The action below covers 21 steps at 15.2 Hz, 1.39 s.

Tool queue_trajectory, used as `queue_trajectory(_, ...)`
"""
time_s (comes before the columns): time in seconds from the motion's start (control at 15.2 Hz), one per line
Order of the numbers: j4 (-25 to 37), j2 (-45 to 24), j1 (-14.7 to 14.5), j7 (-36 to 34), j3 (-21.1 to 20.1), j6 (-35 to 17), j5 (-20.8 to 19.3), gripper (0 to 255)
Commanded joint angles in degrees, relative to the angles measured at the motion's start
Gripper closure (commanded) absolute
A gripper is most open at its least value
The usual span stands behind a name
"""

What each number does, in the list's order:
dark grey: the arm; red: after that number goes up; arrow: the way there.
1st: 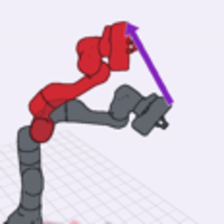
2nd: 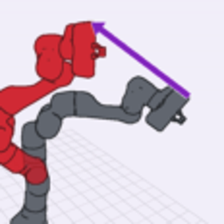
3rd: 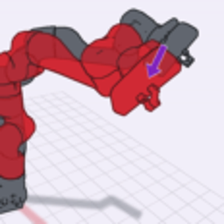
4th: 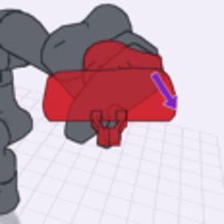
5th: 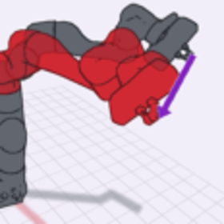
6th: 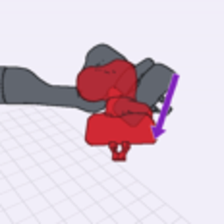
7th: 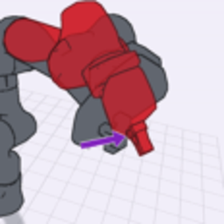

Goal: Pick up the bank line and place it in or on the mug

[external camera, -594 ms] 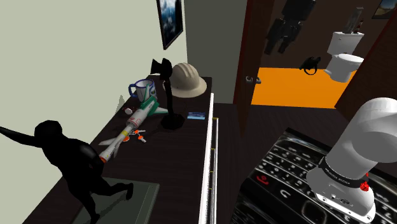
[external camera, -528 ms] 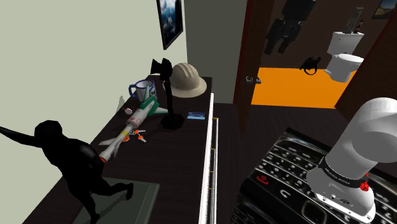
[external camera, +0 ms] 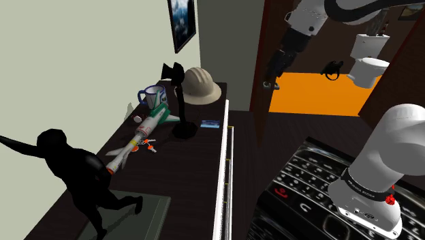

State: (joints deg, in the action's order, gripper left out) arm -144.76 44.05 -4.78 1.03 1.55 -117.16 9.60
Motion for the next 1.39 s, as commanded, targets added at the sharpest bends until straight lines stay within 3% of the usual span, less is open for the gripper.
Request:
queue_trajectory(0.0,-3.6,-0.9,-1.3,2.9,0.5,-6.2,1.0,0)
queue_trajectory(0.4,-9.1,-9.6,-7.2,12.3,2.7,-24.5,5.7,0)
queue_trajectory(0.73,-9.7,-20.3,-16.1,24.0,7.5,-39.3,13.7,0)
queue_trajectory(0.92,-7.9,-27.6,-25.4,35.4,13.5,-46.8,23.5,0)
queue_trajectory(1.12,-3.6,-35.3,-37.7,53.8,21.9,-51.1,41.6,0)
queue_trajectory(1.32,-1.4,-38.8,-39.6,59.6,22.7,-51.4,48.8,0)
